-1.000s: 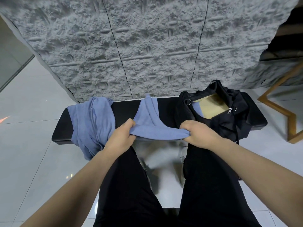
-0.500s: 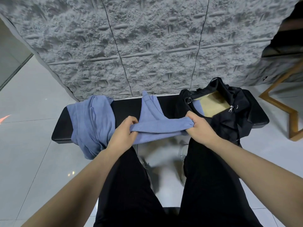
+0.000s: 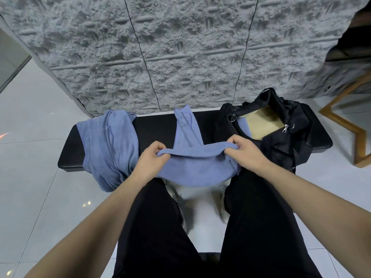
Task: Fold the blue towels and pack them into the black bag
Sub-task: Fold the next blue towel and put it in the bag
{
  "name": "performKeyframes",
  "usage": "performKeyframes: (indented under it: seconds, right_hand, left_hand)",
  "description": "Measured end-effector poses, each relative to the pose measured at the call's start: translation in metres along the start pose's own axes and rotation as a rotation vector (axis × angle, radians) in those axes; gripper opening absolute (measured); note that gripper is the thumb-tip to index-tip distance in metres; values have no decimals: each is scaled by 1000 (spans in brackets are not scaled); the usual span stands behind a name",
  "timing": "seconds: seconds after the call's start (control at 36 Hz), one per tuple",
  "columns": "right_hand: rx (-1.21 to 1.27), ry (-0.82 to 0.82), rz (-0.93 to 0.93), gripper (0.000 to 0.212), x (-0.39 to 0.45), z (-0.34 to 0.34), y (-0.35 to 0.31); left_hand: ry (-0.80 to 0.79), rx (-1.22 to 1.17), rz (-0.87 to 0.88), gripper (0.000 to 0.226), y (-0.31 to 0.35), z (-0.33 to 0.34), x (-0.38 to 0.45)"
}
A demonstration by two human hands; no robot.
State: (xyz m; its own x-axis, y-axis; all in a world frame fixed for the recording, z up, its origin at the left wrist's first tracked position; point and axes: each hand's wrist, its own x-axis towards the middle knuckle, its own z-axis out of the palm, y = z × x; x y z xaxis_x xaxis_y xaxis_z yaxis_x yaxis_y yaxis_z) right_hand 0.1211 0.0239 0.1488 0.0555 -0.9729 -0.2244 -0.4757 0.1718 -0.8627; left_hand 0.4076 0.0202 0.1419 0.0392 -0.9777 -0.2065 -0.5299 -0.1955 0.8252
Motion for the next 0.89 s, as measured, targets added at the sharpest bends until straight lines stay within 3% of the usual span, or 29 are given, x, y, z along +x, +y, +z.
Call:
performKeyframes:
  seconds: [0.14,0.22,0.42,0.53,0.64,0.89]
  right_hand:
    - [299,10,142,25,24,4,2]
    - [448,47,224,24,43,9,3]
    - [346,128,221,12,90,30,-4]
    - [424,89,241,15,115,41,-12]
    - [413,163,163,6,147,51,-11]
    - [460,225,158,22,217,71,2]
  left_hand:
    - [106,-214,-108,6,-2,3,16]
    - [145,-335,-168,6,-3,4,31]
    - [242,-591,-269,9,-5,11,76]
    - [336,-643,-306,13,-12,16,107]
    - [412,-675,-318,18,-18,22,137]
    - [571,-618,-277,8,-41,29,204]
